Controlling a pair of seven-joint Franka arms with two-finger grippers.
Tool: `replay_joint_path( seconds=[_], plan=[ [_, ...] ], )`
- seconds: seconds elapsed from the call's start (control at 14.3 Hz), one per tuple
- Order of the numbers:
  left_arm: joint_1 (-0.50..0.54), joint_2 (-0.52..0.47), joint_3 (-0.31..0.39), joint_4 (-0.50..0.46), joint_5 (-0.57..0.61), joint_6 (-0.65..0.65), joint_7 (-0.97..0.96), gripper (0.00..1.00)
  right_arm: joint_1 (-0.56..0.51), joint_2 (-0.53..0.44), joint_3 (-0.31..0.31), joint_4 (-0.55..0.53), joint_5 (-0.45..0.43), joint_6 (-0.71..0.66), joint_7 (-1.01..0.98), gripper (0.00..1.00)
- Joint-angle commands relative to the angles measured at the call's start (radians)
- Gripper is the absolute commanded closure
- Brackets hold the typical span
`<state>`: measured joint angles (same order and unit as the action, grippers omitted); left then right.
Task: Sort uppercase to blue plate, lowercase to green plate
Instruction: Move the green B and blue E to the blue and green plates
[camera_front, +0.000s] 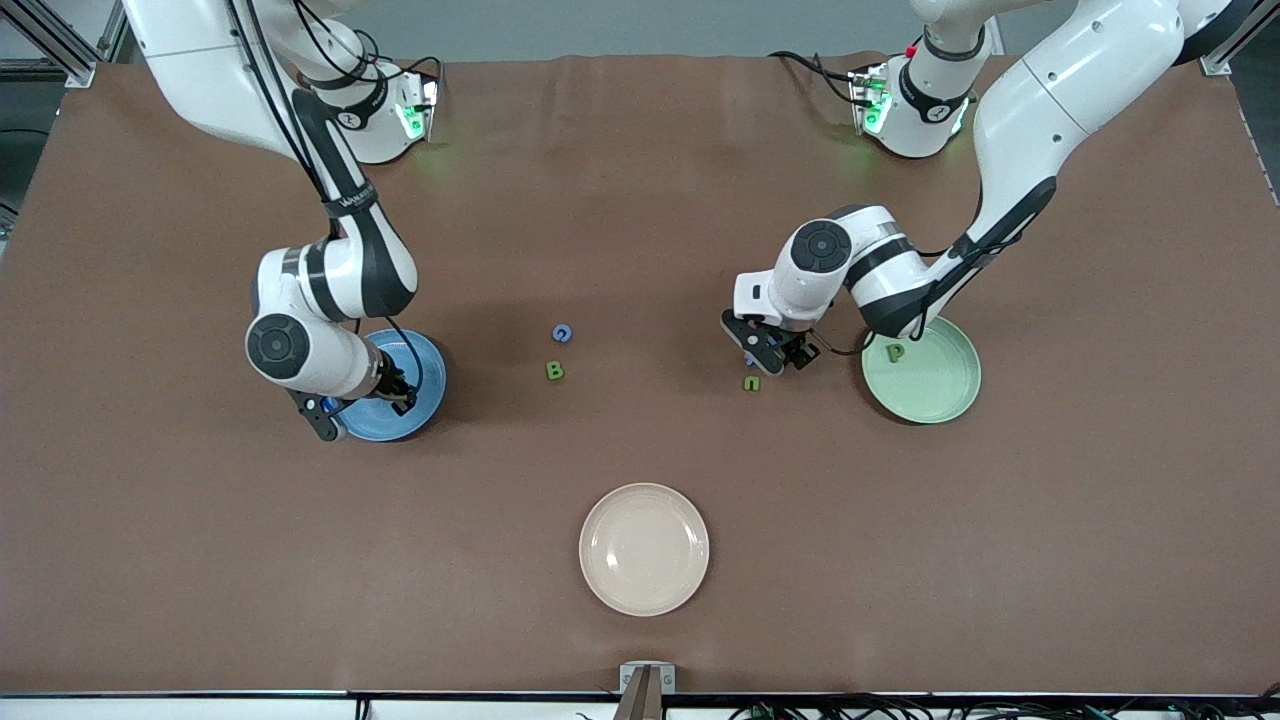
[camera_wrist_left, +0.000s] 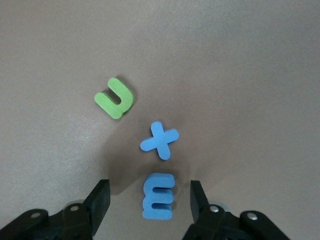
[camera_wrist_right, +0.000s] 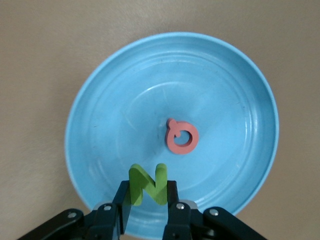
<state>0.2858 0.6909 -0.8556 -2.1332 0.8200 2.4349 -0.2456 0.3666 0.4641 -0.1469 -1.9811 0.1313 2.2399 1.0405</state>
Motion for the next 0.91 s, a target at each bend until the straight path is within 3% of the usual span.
replay_joint_path(
  seconds=[0.0,0.07,0.14,0.35,0.56,0.77,0.84],
  plan=[
    [-0.010,0.007,0.004,0.004,0.022,-0.002,-0.023,0.41,-0.011,0.002,0.010,-0.002,-0.013,0.009,-0.004,0.21],
    [-0.008,0.007,0.004,0.004,0.022,-0.002,-0.024,0.45,-0.012,0.002,0.010,-0.002,-0.013,0.004,-0.005,0.04],
    [-0.010,0.006,0.004,0.006,0.022,-0.003,-0.024,0.48,-0.014,0.002,0.010,-0.002,-0.013,0.003,-0.007,0.00],
    [-0.010,0.007,0.003,0.006,0.022,-0.005,-0.024,0.51,-0.008,-0.004,0.012,0.004,-0.013,-0.031,-0.014,0.00],
    [-0.010,0.006,0.004,0.006,0.022,-0.008,-0.023,0.58,0.024,-0.030,0.023,0.022,-0.012,-0.113,-0.156,0.00],
    [-0.008,0.006,0.004,0.004,0.022,-0.013,-0.026,0.82,0.070,-0.044,0.029,0.042,0.002,-0.149,-0.281,0.00],
    [-0.008,0.004,0.004,0.004,0.022,-0.014,-0.031,0.86,0.093,-0.044,0.050,0.044,0.001,-0.138,-0.312,0.00]
  ],
)
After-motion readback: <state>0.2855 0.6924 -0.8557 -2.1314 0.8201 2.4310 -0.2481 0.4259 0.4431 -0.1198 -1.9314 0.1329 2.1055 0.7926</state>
